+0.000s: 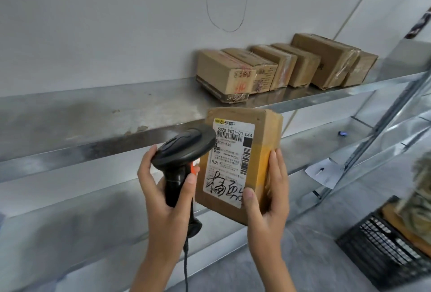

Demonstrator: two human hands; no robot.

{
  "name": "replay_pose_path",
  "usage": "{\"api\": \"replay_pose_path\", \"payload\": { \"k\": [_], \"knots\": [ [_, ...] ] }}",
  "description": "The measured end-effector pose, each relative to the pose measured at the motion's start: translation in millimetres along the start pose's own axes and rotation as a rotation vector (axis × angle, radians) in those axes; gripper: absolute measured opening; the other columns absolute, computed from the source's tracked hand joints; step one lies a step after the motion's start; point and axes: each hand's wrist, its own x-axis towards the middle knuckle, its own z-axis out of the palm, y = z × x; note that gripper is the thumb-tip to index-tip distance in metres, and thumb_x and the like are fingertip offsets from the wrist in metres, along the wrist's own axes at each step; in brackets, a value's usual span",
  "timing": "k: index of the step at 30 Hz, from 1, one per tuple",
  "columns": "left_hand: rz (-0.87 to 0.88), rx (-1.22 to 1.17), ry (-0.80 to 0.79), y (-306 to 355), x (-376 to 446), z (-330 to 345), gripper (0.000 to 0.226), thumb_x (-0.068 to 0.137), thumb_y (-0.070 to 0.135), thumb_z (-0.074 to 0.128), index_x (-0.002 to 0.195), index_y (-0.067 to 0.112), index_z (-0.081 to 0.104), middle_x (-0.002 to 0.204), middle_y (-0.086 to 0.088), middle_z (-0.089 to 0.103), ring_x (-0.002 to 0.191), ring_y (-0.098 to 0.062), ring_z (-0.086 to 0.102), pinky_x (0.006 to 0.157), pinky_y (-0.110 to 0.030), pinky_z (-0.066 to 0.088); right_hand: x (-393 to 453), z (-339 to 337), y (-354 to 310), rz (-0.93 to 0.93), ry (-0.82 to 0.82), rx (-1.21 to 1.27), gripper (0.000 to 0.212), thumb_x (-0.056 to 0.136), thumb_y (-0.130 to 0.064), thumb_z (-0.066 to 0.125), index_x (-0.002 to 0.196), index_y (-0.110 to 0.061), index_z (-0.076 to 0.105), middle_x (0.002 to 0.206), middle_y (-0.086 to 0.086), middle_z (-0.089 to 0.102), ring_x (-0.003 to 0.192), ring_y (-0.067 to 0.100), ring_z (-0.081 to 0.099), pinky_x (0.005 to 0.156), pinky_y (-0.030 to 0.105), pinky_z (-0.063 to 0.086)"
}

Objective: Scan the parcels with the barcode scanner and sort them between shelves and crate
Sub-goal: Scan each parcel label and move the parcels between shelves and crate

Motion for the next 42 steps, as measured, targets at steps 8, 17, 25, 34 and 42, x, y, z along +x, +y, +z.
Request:
{"api": "replay_pose_path", "payload": {
  "k": [8,17,25,34,42],
  "knots": [
    [-0.144,0.174,-0.138,-26.0,-35.9,-17.9,0.064,0.082,0.036,0.072,0.125,0.069,0.039,0.112,0.012,0.071,0.081,-0.023,0.075,0.075,-0.019,0.055,-31.2,-11.4,52.4,0.120,0.068,-0.093,0.068,0.087,-0.034,0.060,0.150,-0.020,0.039,0.162,-0.005,0.030,0.149,0.017,0.029,0.117,0.052,0.034],
    [-0.143,0.246,-0.157,-31.7,-41.1,-23.5,0.060,0.092,0.031,0.067,0.126,0.070,0.035,0.094,0.004,0.070,0.055,-0.019,0.058,0.052,-0.027,0.051,-40.9,-16.8,65.5,0.261,0.052,-0.106,0.072,0.084,-0.040,0.058,0.151,-0.030,0.037,0.159,-0.017,0.029,0.146,0.012,0.030,0.114,0.055,0.037],
    [-0.142,0.241,-0.177,-29.9,-47.0,-18.1,0.062,0.090,0.027,0.063,0.125,0.070,0.035,0.091,-0.002,0.069,0.050,-0.014,0.050,0.049,-0.031,0.048,-45.5,-20.8,67.7,0.272,0.043,-0.132,0.072,0.083,-0.042,0.058,0.151,-0.028,0.038,0.159,-0.018,0.029,0.146,0.009,0.030,0.115,0.049,0.035],
    [-0.139,0.212,-0.205,-27.1,-47.9,-12.6,0.063,0.087,0.026,0.061,0.125,0.069,0.035,0.082,-0.006,0.064,0.052,-0.018,0.050,0.050,-0.033,0.048,-46.9,-30.1,69.2,0.275,0.067,-0.164,0.073,0.084,-0.044,0.059,0.151,-0.029,0.038,0.159,-0.018,0.029,0.145,0.011,0.031,0.112,0.060,0.037],
    [-0.108,0.210,-0.332,-48.3,-38.5,-10.4,0.065,0.093,0.030,0.067,0.128,0.071,0.031,0.088,-0.001,0.068,0.056,-0.020,0.058,0.052,-0.033,0.053,-66.2,-45.5,68.0,0.263,0.096,-0.323,0.073,0.081,-0.049,0.059,0.149,-0.034,0.038,0.157,-0.027,0.027,0.143,-0.001,0.029,0.108,0.024,0.026]
  ]
}}
